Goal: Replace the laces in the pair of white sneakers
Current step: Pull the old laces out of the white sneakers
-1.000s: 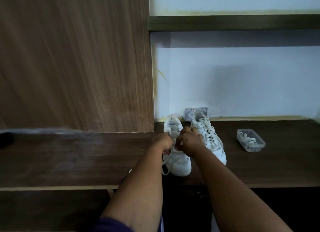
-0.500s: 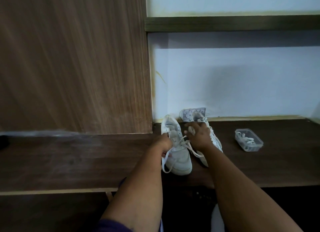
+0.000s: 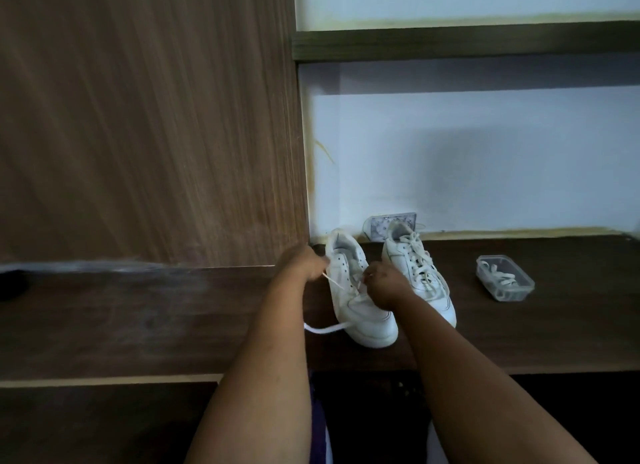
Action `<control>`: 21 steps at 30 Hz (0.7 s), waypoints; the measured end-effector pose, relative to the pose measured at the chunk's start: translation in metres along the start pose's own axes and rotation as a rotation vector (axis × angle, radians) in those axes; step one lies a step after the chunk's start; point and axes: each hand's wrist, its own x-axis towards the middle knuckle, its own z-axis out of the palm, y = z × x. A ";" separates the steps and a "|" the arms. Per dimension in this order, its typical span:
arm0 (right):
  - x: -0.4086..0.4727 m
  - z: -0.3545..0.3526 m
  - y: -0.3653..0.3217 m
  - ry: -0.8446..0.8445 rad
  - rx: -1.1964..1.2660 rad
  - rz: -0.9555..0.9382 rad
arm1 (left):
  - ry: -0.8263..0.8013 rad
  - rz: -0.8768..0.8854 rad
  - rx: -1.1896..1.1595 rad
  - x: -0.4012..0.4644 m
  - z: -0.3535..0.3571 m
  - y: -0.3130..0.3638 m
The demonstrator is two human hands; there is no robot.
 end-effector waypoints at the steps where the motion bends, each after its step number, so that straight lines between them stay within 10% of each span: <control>1: 0.001 -0.002 0.001 0.032 0.017 0.018 | 0.107 0.005 0.005 0.001 0.000 0.000; 11: -0.007 -0.016 -0.006 0.082 0.162 0.036 | 0.045 0.009 0.169 -0.015 0.057 0.024; 17: -0.004 -0.043 0.026 0.348 0.253 0.399 | -0.021 0.006 0.100 -0.008 0.055 0.022; 21: -0.002 -0.038 0.025 0.263 -0.008 0.115 | -0.074 -0.029 -0.040 -0.008 0.056 0.020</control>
